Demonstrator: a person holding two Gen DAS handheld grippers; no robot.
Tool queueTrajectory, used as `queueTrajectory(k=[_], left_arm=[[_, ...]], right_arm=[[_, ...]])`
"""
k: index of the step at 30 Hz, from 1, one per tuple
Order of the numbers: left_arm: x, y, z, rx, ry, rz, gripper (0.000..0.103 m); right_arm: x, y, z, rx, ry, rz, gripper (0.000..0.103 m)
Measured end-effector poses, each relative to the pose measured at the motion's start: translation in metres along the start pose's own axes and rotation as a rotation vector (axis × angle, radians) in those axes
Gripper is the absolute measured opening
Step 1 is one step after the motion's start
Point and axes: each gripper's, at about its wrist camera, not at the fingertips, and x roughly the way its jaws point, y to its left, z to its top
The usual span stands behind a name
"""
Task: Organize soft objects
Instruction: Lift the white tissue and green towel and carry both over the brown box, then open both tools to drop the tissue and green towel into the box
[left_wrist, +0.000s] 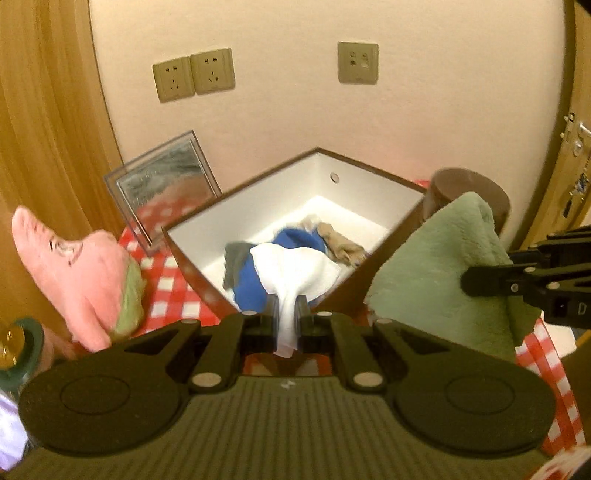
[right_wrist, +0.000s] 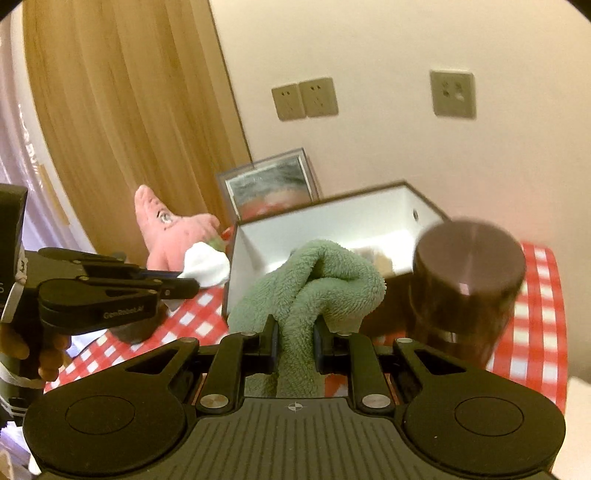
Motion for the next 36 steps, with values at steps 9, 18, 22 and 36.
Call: queueTrajectory(k=[9, 18, 22, 36], left_arm=[[0.037, 0.02, 0.041, -0.018, -0.03, 0.036, 0.008], [0.094, 0.04, 0.07, -0.057, 0.019, 0.039, 0.008], [0.118, 0.042, 0.077, -0.06, 0.039, 0.034, 0.008], [0.179, 0.06, 0.08, -0.057, 0.104, 0.004, 0.011]], right_arm=[[0.05, -0.013, 0.053, -0.075, -0.061, -0.095, 0.018], [0.107, -0.028, 0.08, -0.088, -0.047, -0.235, 0.018], [0.13, -0.039, 0.088, -0.067, -0.032, -0.295, 0.018], [0.187, -0.065, 0.093, -0.054, 0.043, -0.406, 0.018]])
